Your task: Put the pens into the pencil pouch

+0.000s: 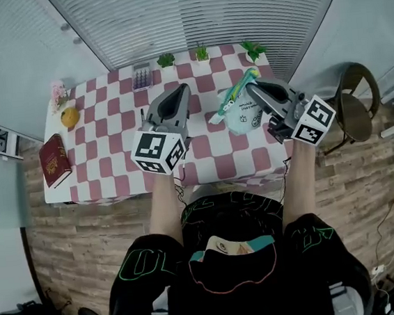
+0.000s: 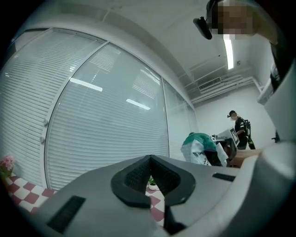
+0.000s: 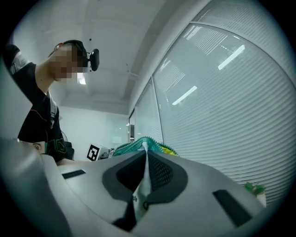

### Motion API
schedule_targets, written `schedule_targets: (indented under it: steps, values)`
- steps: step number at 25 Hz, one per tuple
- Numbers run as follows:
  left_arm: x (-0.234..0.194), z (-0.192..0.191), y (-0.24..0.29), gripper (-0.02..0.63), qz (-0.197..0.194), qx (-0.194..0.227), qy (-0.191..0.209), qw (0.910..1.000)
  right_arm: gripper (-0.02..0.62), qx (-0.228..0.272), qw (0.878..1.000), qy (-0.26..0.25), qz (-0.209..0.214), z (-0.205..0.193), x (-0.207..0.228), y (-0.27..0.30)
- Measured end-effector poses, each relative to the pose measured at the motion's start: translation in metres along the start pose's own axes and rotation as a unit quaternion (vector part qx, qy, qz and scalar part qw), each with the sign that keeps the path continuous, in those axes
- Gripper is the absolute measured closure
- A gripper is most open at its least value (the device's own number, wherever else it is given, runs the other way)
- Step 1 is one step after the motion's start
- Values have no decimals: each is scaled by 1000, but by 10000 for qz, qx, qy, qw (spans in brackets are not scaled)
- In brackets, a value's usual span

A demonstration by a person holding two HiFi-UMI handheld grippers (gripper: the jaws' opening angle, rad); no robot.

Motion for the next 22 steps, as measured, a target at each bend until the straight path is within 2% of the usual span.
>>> schedule_targets:
  steps: [5,9,12,17,22]
  values:
    - [14,1,0,611,-667,78,291,9973,589,157,9979,-110,615,-5,-6,2]
    - [26,-2,0,611,-1404,129,451,9890,589,284,9929,-198,1142,-10,-12,4]
    - [37,0,-2,609,-2075,283,565,9762,589,324,9873,-311,1524,-9,-17,3]
    - [54,2,-4,482,-2916,243,934,9517,589,304,9758,-541,2095,-8,-24,5]
    - [64,2,-3,465,-3556,138,1025,9289,589,233,9664,-689,2467,-7,-29,10]
Point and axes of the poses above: the fingertips, and each gripper's own axes: y forward along the fingers, x to its right, z out of its top, the point moved 8 cm from there along -y, backward along the fingers, and after that the axes turned 14 degrees about -x, right-handed, at the moved point
